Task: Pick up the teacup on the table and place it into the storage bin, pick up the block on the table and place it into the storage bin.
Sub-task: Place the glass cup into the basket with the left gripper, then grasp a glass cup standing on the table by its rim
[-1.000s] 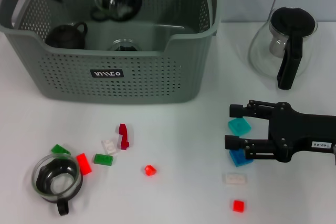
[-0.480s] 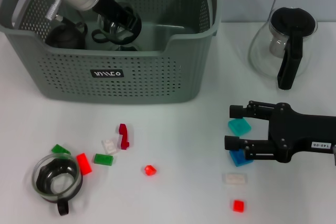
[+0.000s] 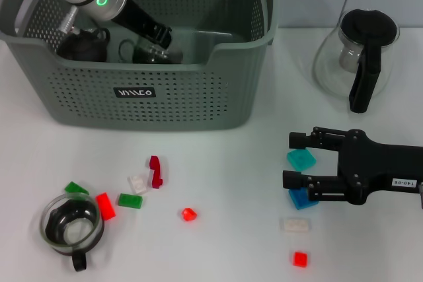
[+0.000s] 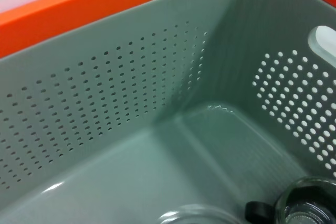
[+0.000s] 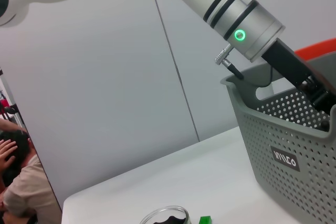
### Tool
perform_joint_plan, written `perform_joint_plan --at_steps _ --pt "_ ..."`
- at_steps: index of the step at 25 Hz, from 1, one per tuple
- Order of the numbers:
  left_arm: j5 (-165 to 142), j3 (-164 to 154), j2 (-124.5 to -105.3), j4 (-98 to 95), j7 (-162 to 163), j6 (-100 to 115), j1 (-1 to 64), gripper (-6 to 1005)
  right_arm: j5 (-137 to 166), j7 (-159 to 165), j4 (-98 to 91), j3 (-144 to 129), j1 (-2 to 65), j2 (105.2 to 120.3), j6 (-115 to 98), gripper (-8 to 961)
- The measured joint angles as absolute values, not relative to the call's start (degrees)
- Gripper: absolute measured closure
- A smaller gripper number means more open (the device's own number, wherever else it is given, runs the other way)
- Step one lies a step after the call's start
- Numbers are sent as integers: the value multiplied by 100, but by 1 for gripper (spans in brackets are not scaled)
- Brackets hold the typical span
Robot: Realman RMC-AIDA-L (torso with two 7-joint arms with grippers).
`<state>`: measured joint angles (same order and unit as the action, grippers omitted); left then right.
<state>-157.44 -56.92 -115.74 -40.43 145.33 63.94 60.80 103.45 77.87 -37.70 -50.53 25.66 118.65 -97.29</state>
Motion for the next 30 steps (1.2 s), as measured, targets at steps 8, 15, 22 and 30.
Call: perform_joint_plan --at_steps 8,15,22,30 --pt "-15643 -5564 -11595 -4292 14538 6555 6036 799 10344 7787 -3771 -5053 2566 11865 -9729 117" --pt "-14641 -5034 -11655 -5767 14385 7414 5424 567 10344 7796 -3771 -5054 2566 11865 -9748 117" --pt "-10892 -3757 -11536 -6164 12205 9470 4344 408 10344 7796 -3770 -5054 2567 11858 -9763 118" --pt "-10253 -3150 -11450 -6550 11029 11322 3312 274 10345 7801 -3770 -5053 2560 11834 -9775 117"
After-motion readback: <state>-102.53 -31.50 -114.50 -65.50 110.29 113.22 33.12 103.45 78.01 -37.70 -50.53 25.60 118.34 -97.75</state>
